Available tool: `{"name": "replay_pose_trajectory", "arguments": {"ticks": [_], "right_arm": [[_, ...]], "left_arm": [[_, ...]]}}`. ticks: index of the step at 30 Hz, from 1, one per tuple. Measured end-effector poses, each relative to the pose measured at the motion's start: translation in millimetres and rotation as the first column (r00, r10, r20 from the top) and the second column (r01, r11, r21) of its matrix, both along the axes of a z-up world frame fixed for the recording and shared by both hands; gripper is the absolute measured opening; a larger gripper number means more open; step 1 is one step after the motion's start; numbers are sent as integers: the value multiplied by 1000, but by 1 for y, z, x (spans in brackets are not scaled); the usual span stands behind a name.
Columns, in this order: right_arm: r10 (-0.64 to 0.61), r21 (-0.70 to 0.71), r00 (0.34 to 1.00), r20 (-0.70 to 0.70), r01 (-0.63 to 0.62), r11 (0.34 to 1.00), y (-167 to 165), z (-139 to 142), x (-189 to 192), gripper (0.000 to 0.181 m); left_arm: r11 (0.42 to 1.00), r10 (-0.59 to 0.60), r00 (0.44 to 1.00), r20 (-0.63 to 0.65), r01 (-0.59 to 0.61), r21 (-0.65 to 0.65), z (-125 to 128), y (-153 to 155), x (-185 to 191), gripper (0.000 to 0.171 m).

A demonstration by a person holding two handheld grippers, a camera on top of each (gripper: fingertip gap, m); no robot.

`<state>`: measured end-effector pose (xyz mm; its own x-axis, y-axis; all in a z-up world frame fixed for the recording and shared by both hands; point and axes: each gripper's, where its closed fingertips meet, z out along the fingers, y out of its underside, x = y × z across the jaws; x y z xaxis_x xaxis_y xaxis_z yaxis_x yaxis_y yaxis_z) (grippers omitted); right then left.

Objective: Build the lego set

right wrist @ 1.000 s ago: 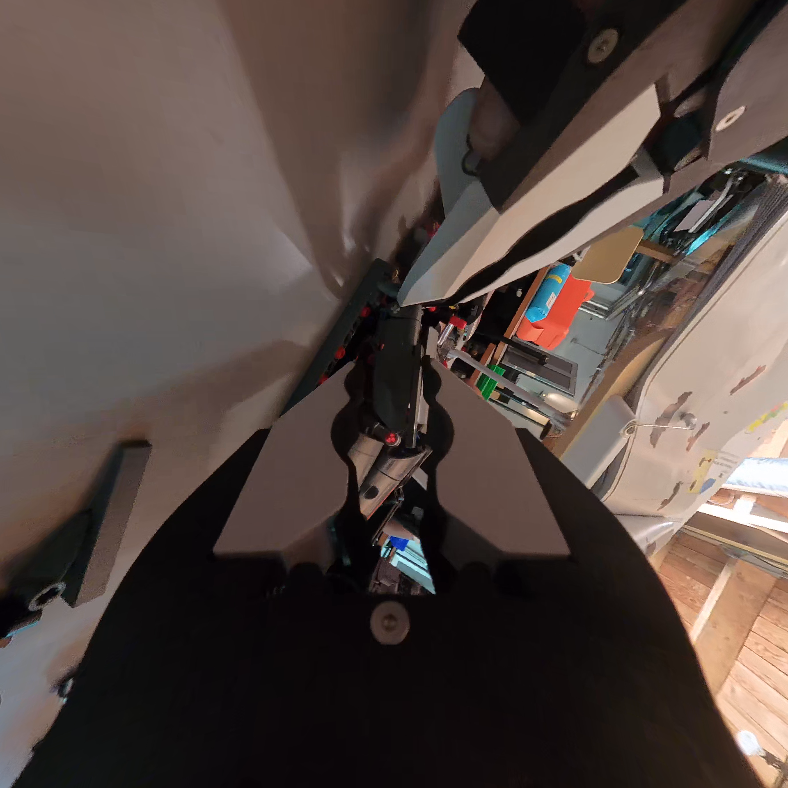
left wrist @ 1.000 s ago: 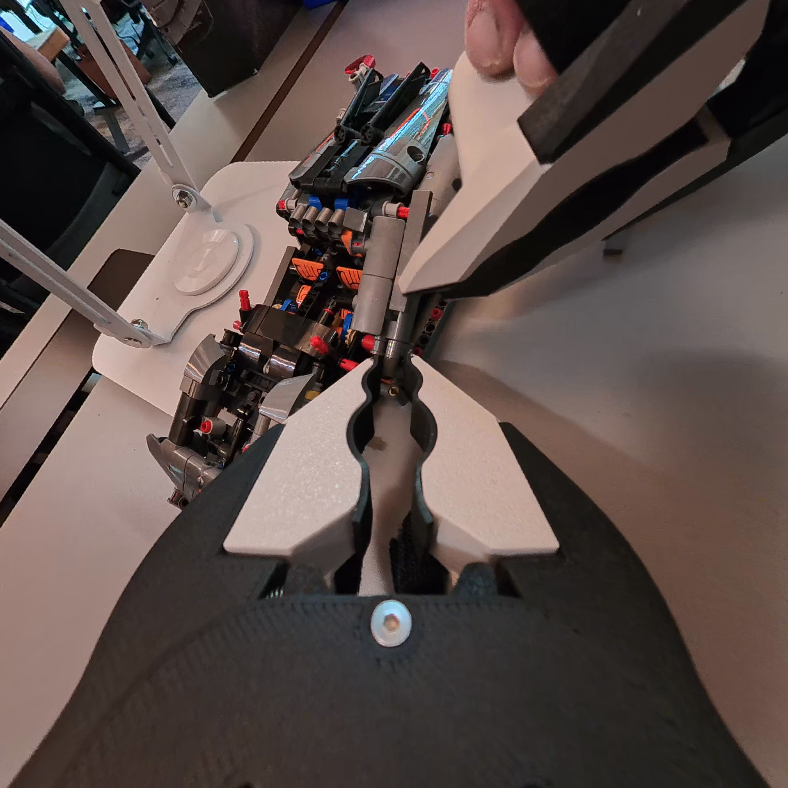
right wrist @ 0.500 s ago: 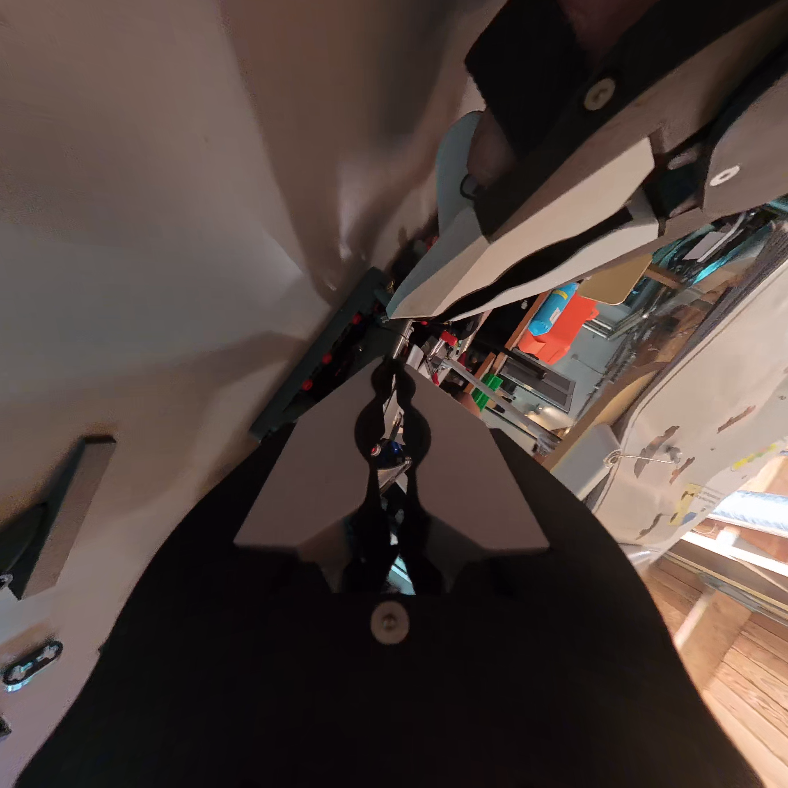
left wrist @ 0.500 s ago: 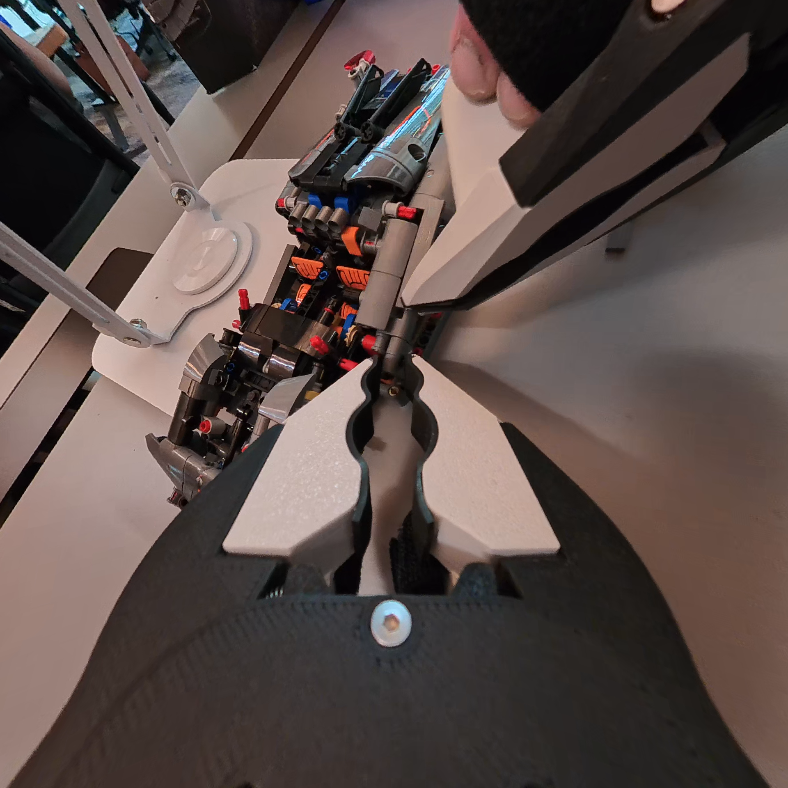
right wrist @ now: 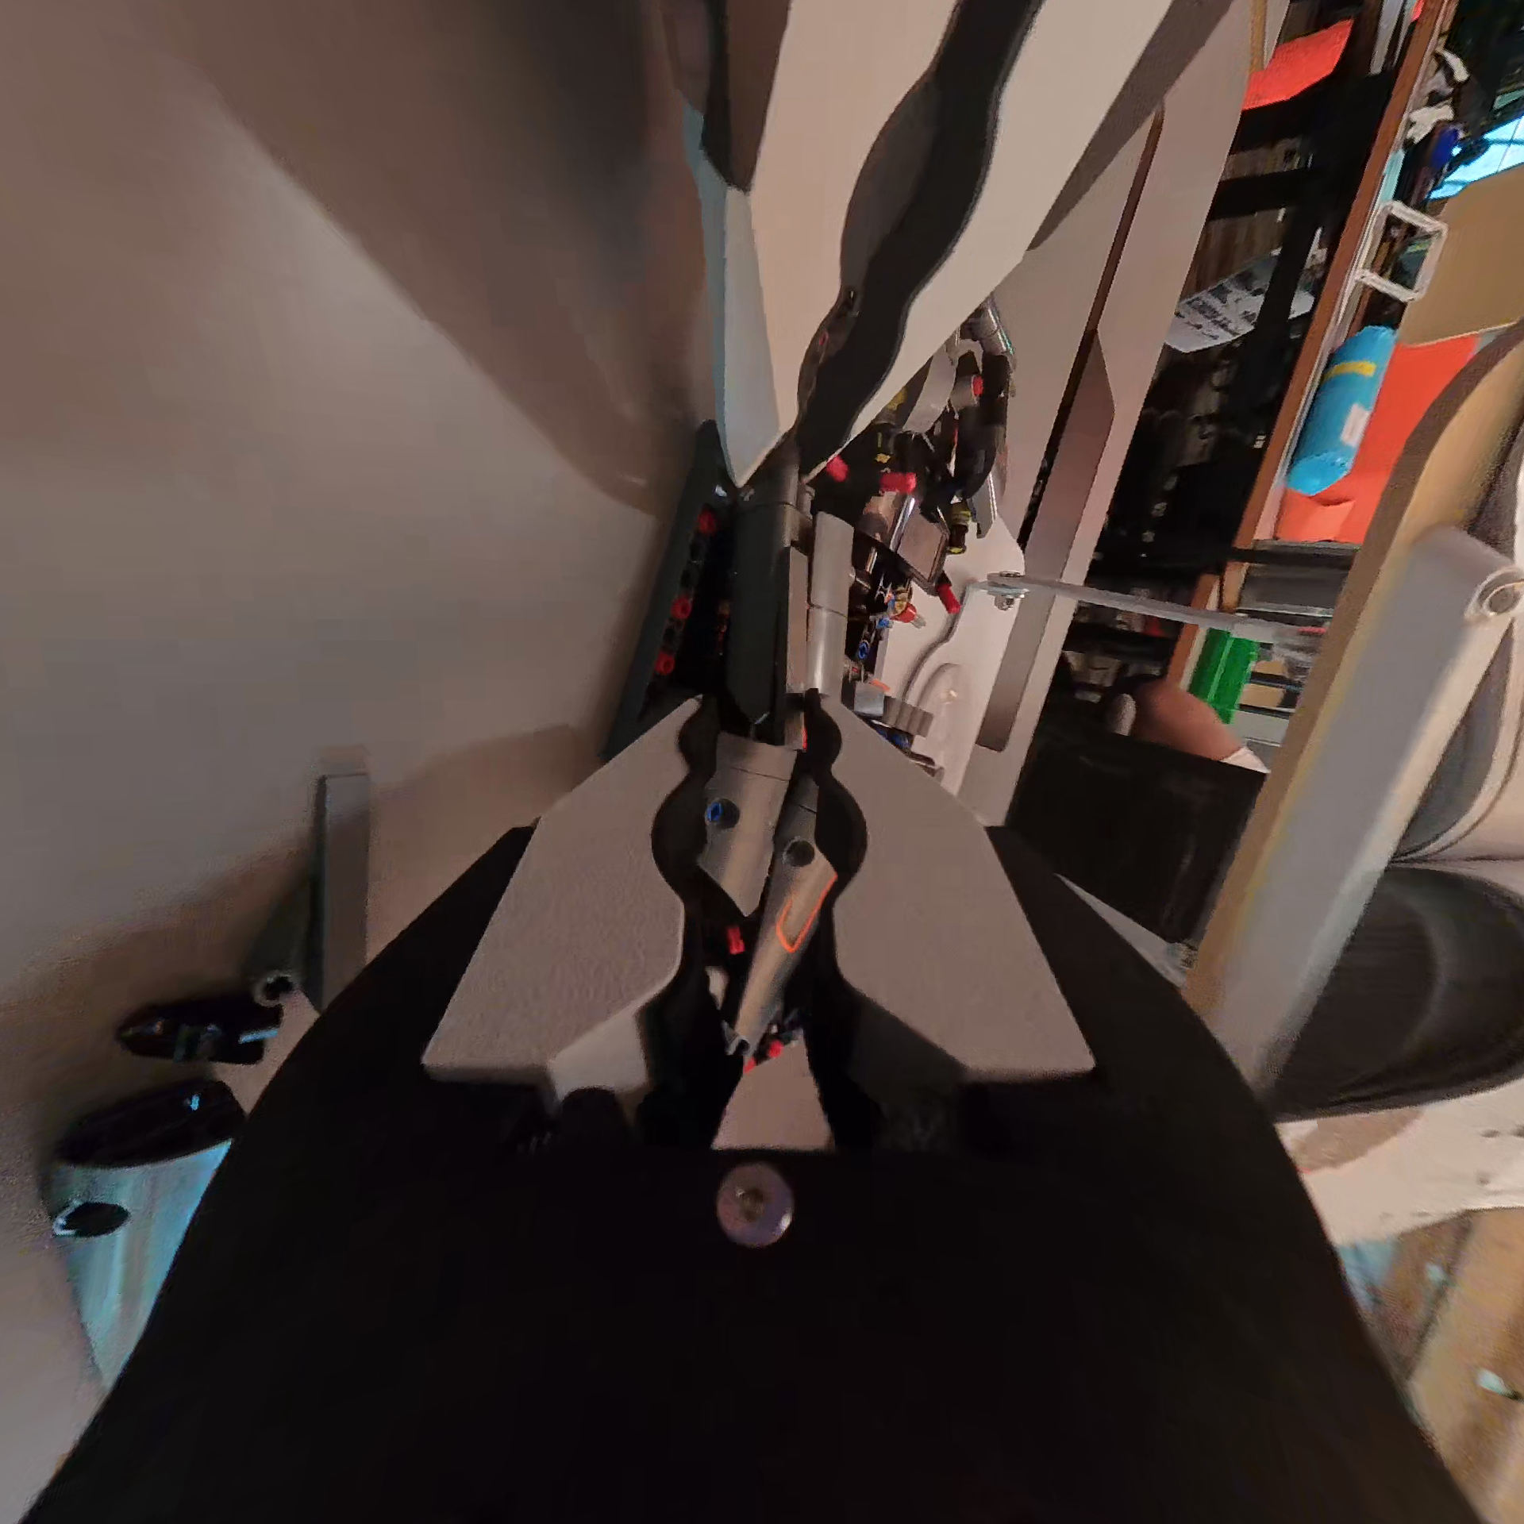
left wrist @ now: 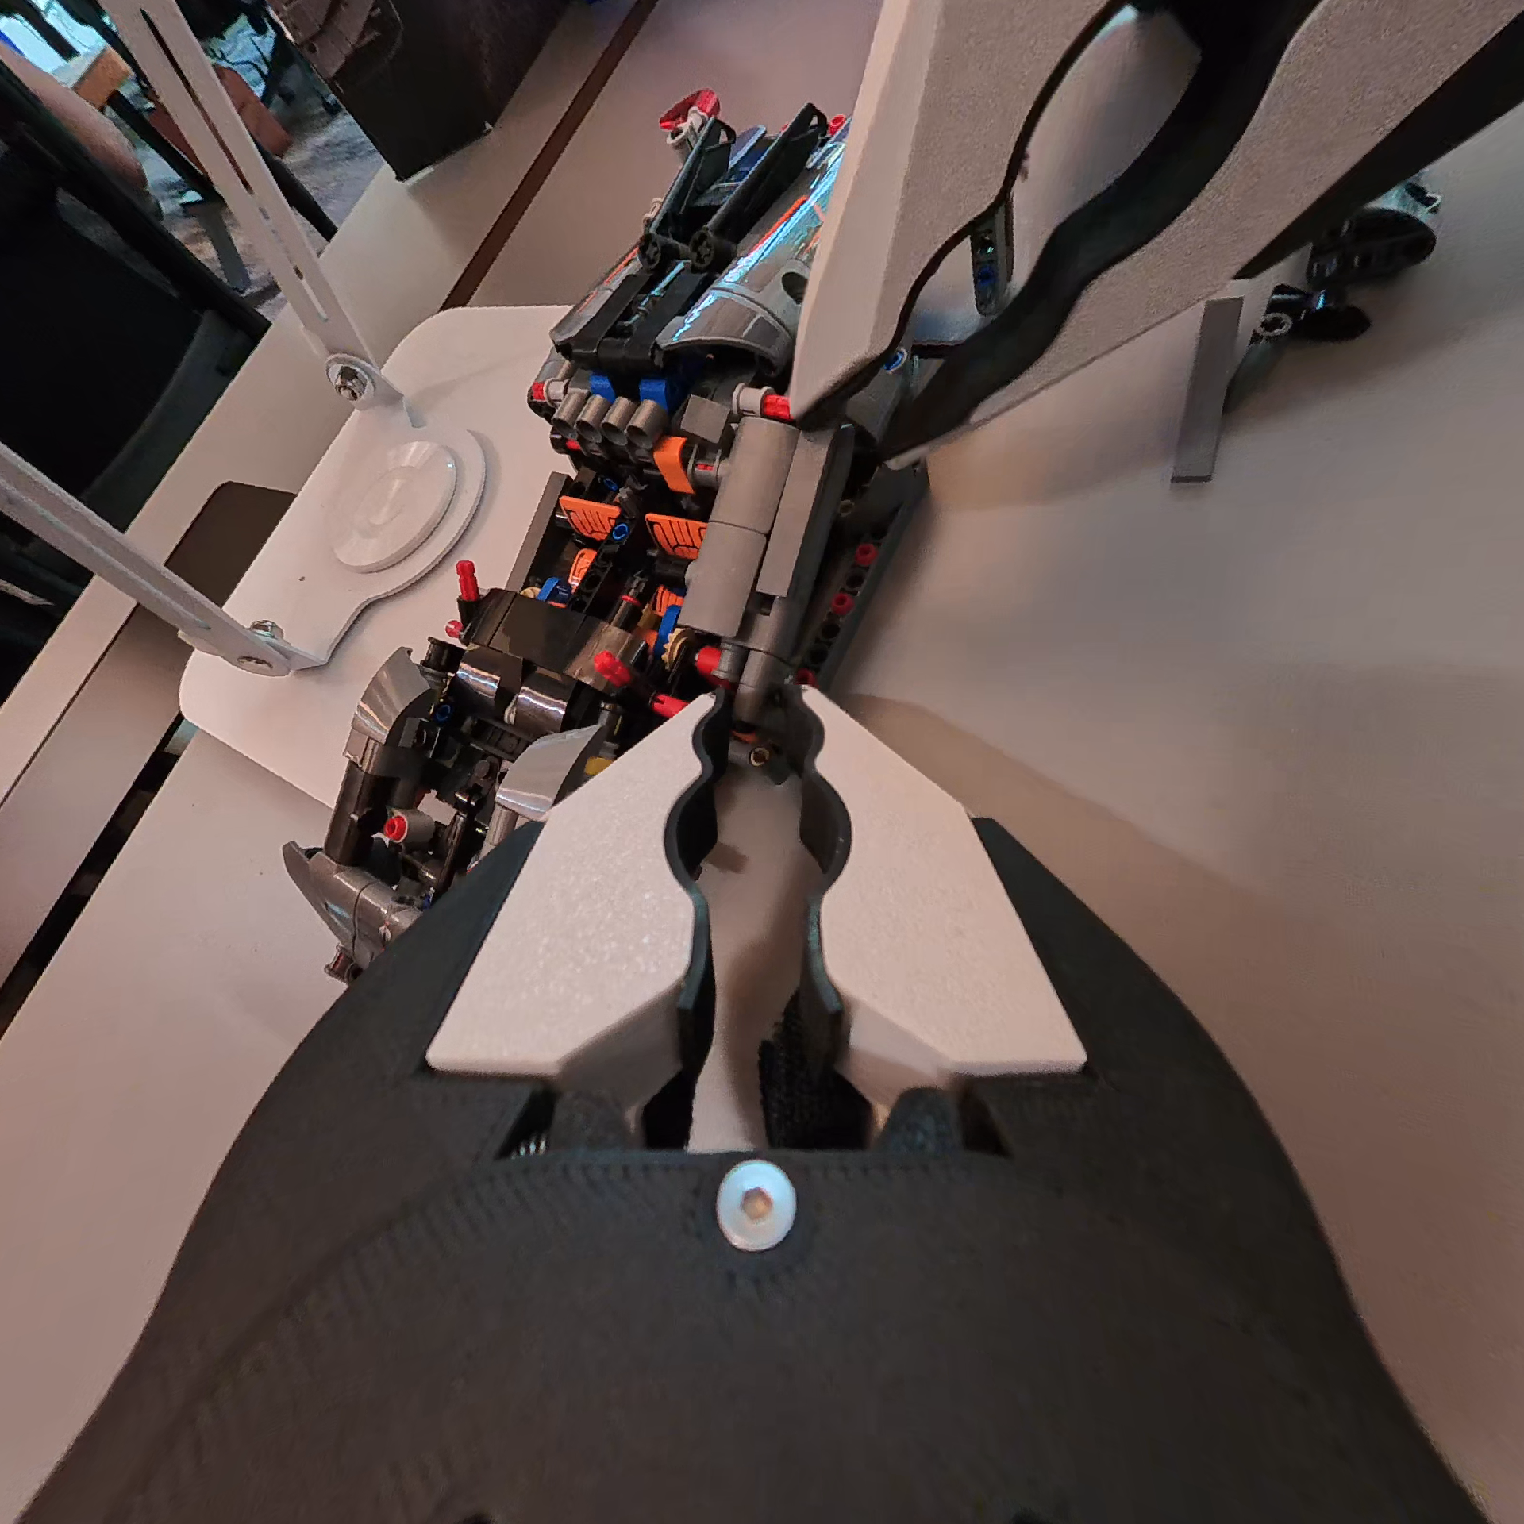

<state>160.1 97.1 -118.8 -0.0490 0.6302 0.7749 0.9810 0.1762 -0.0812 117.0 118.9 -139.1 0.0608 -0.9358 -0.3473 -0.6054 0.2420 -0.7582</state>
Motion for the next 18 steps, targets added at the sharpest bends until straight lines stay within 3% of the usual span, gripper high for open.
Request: {"name": "replay_pose_trajectory", "arguments": {"ticks": [7, 13, 18], "right_arm": [[-121, -157, 976, -183, 92, 983, 7, 6, -9, 27], [52, 71, 992, 116, -60, 996, -1, -2, -1, 25], [70, 213, 974, 214, -117, 970, 6, -6, 3, 26]], "left_arm": [[1000, -3, 1000, -9, 3, 4, -2, -1, 1, 14], [1000, -5, 1000, -7, 4, -13, -2, 0, 1, 13], [1000, -5, 1000, -6, 5, -13, -2, -1, 1, 13]]}}
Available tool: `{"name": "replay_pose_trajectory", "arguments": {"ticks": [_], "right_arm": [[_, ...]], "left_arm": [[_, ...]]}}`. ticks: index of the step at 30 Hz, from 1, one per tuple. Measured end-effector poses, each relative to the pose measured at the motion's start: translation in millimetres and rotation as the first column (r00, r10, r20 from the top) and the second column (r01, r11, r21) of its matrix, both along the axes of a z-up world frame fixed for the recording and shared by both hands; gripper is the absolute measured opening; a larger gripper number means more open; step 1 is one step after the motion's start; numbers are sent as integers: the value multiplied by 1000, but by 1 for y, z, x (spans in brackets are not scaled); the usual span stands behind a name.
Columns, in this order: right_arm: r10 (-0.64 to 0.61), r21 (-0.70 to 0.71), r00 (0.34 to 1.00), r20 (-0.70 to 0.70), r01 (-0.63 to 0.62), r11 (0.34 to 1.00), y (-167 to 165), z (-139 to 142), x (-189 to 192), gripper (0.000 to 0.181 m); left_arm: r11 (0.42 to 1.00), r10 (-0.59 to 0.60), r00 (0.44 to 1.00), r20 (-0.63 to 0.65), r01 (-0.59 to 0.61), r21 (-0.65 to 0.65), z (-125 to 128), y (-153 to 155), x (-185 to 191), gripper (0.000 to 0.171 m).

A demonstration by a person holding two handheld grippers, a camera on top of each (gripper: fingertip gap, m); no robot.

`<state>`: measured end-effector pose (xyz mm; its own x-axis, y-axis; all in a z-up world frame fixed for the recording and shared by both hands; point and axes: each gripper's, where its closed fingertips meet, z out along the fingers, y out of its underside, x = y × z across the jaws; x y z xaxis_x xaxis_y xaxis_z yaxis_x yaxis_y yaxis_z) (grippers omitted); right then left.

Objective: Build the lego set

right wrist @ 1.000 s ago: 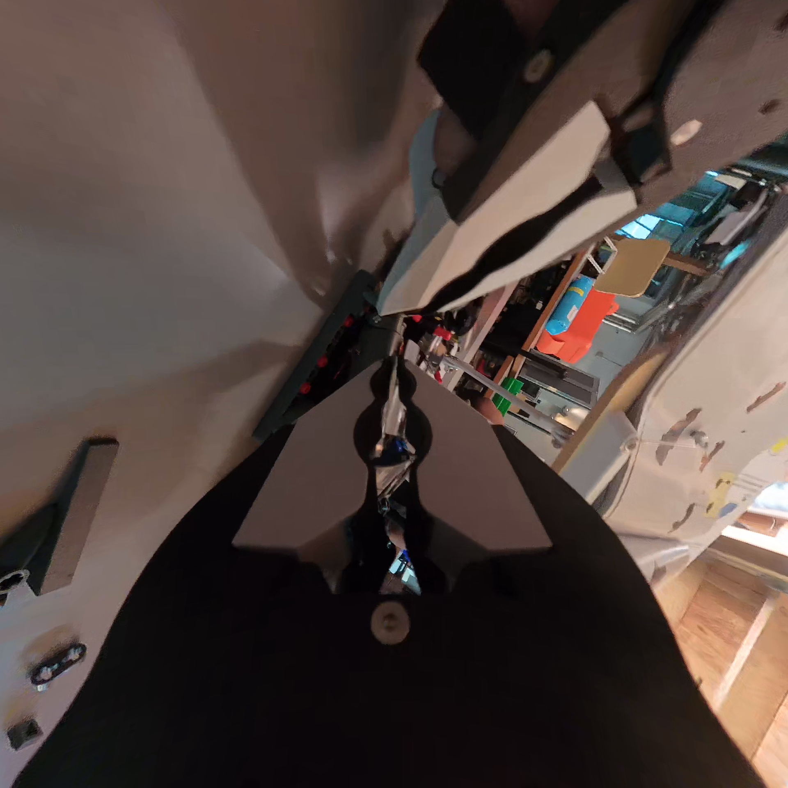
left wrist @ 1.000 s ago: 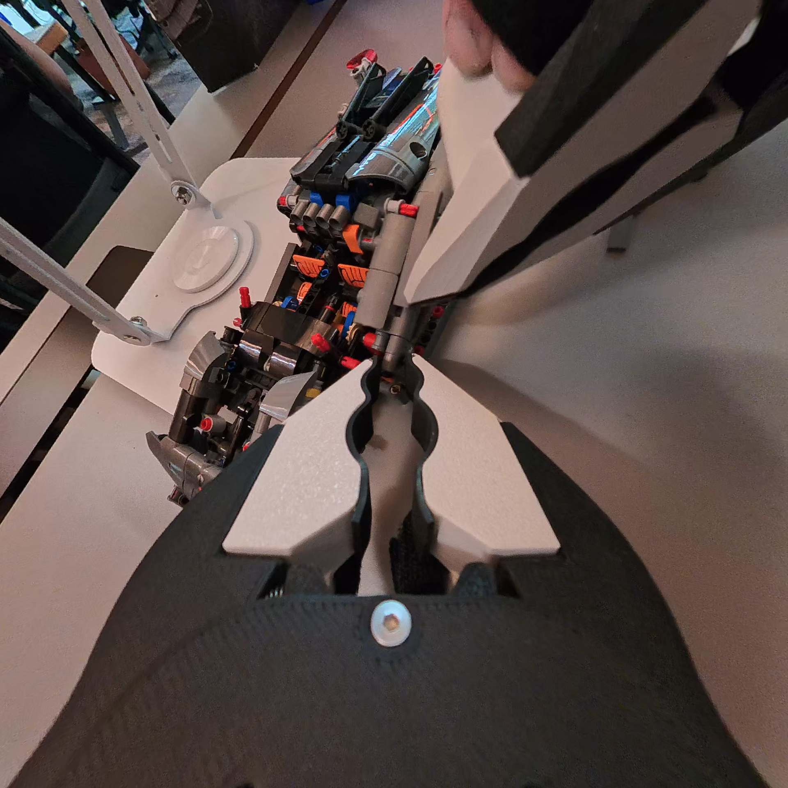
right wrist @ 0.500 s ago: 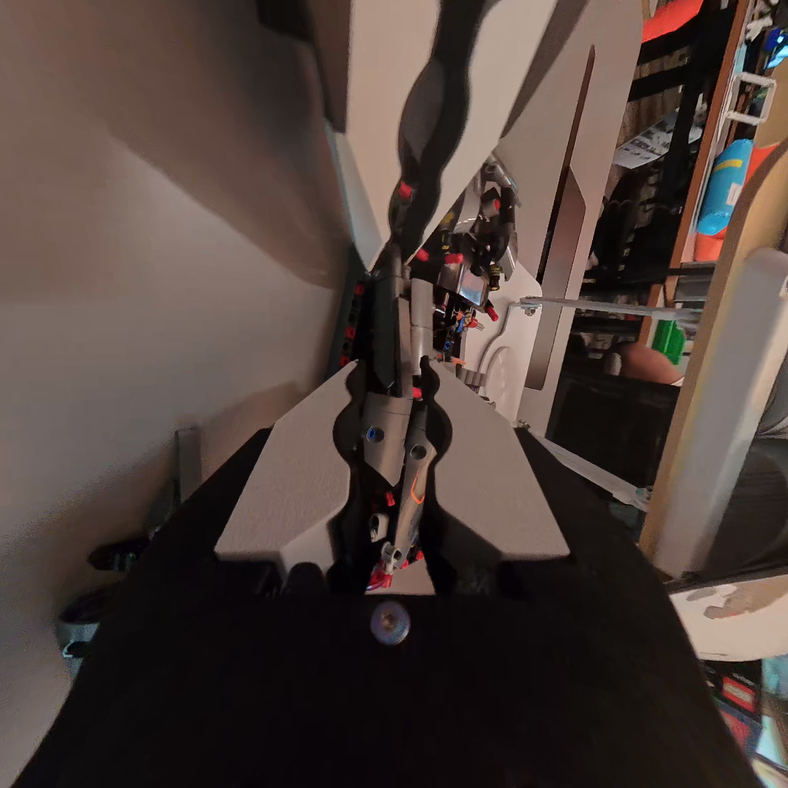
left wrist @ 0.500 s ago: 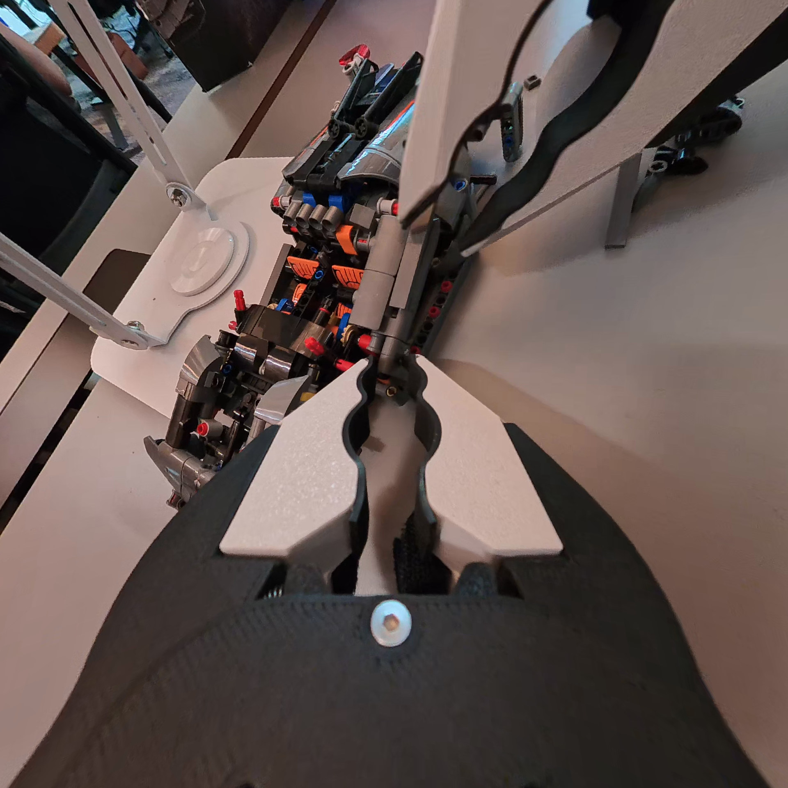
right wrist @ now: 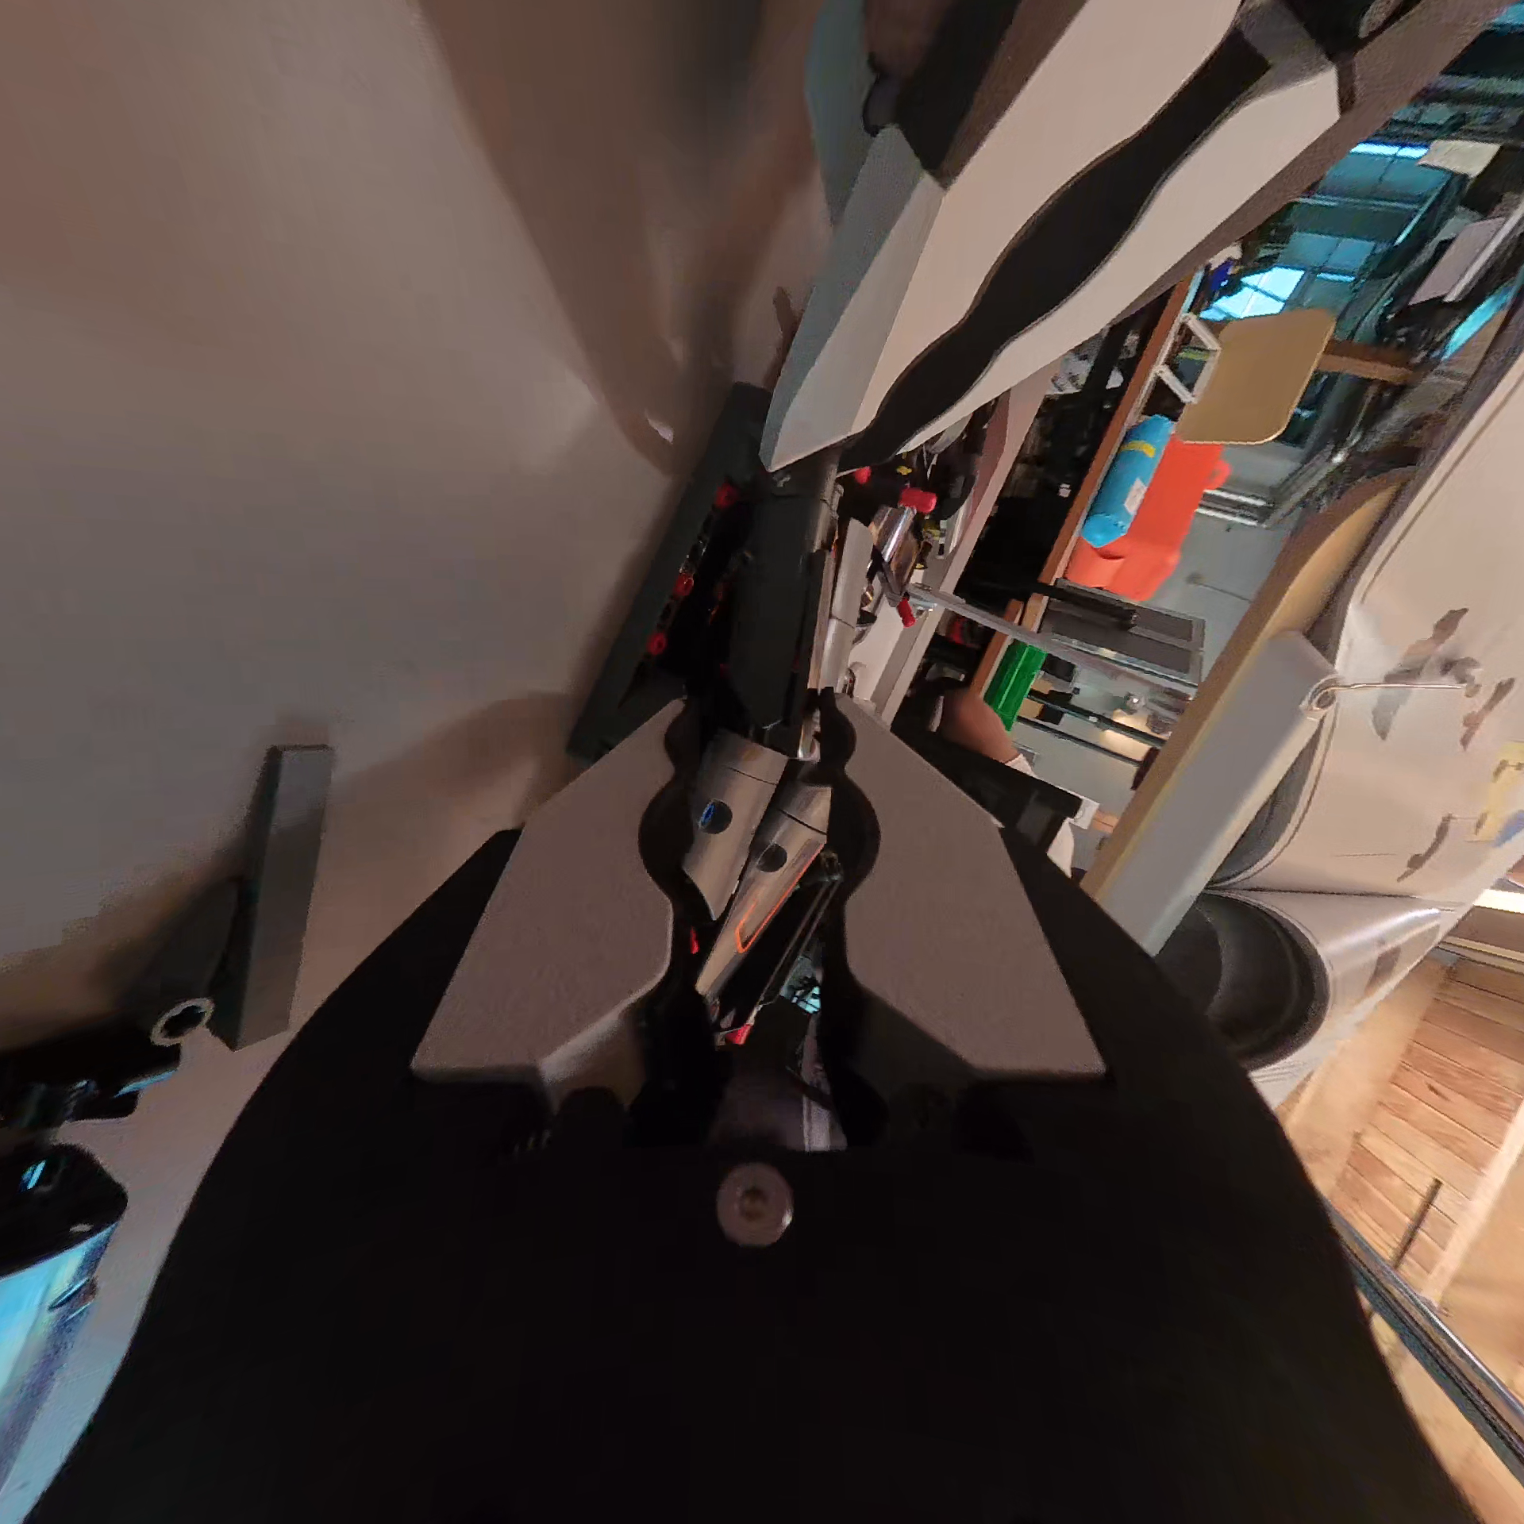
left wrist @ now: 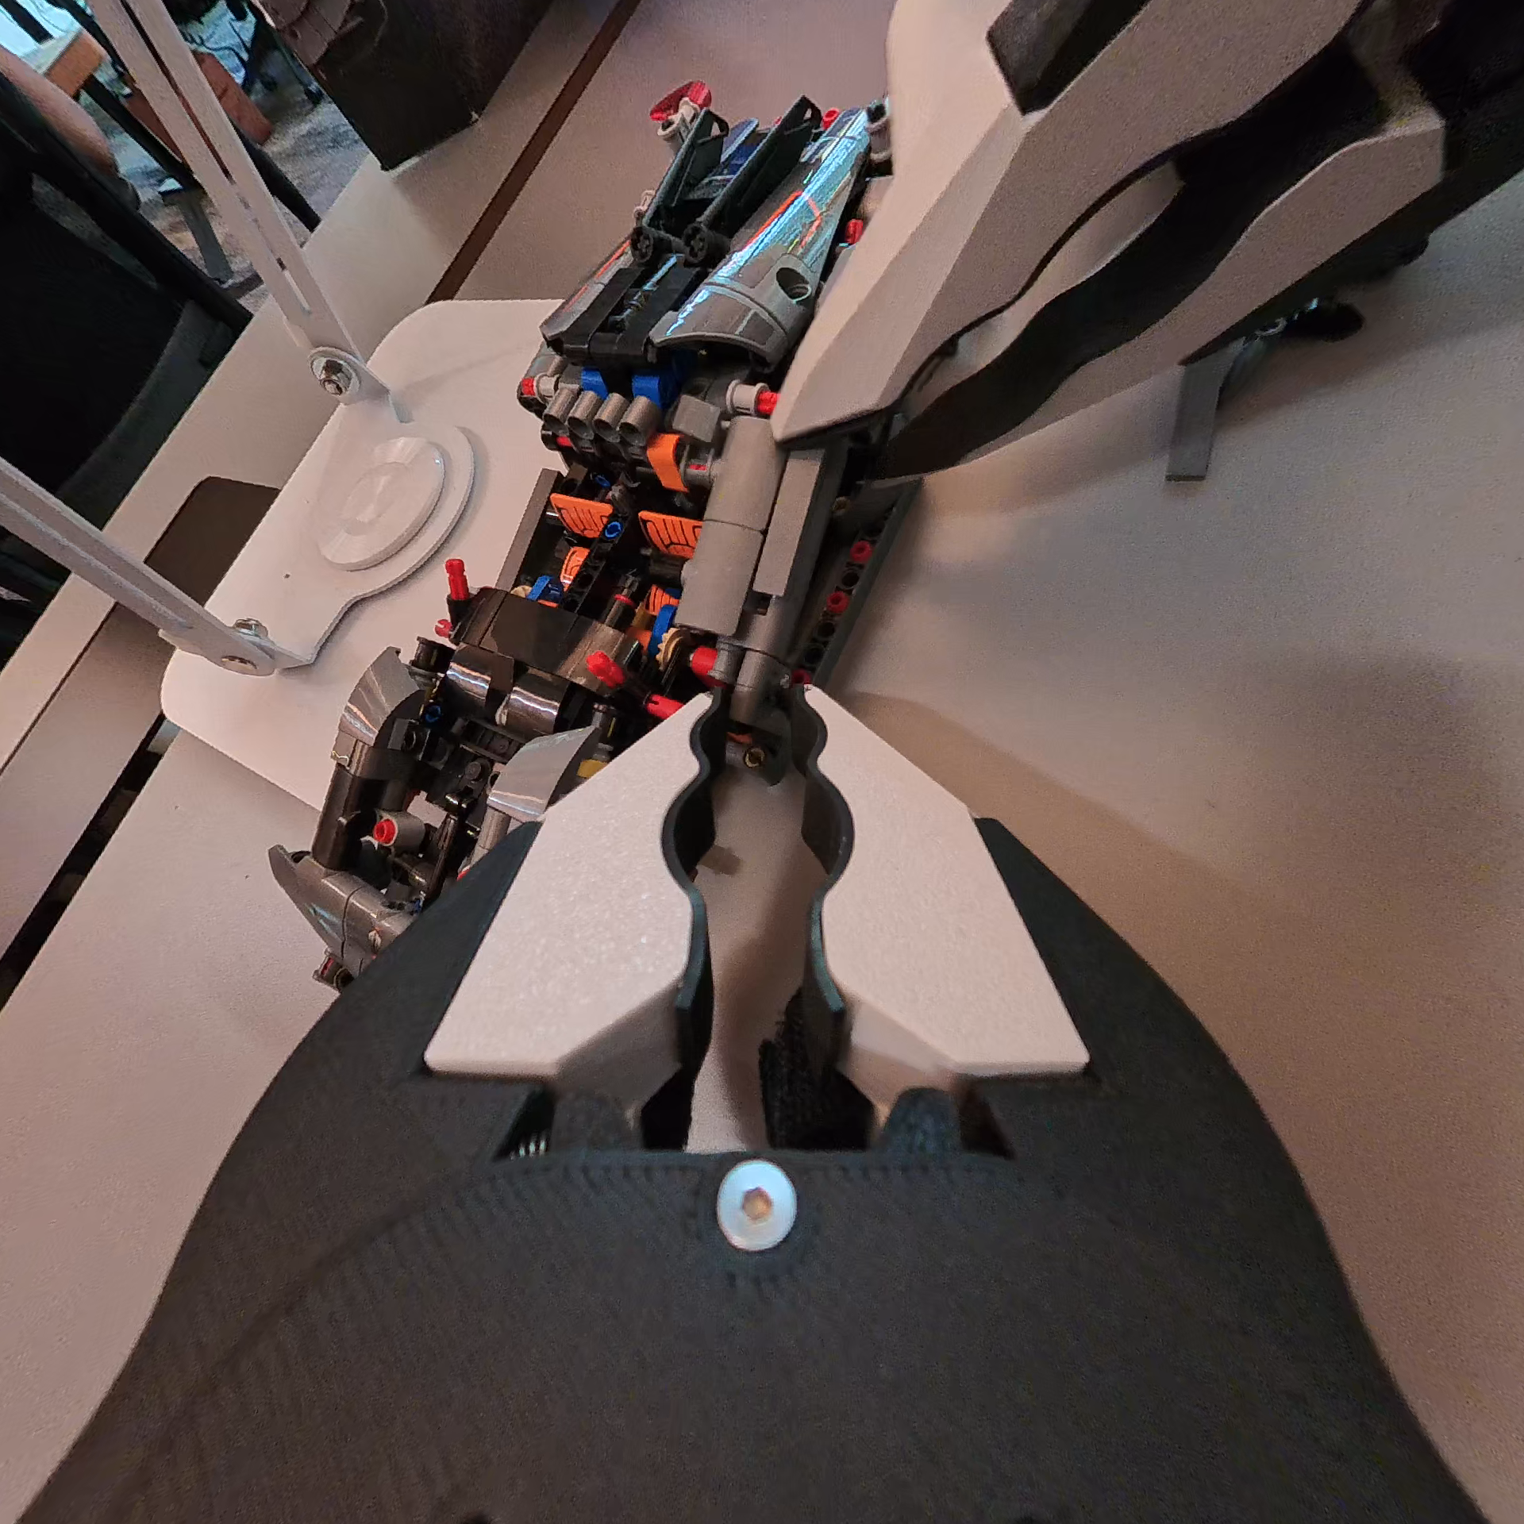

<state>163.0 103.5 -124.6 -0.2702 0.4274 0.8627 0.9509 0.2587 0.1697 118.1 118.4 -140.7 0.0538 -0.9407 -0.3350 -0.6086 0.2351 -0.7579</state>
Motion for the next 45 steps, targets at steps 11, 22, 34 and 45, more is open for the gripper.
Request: {"name": "replay_pose_trajectory", "arguments": {"ticks": [11, 22, 34, 45], "right_arm": [[23, 60, 997, 76, -28, 998, 2, -2, -1, 14], [1, 25, 997, 81, -3, 1000, 1, -2, -1, 13], [28, 42, 997, 67, -31, 999, 2, -2, -13, 15], [45, -38, 999, 21, -45, 998, 0, 2, -21, 0]], "left_arm": [[1000, 0, 1000, 0, 0, -6, 0, 0, 0, 12], [1000, 1, 1000, -5, -1, -1, -1, 0, 0, 14], [1000, -2, 1000, -6, 2, -1, -1, 0, 1, 14], [1000, -1, 1000, -5, 1, 3, -1, 0, 1, 14]]}}
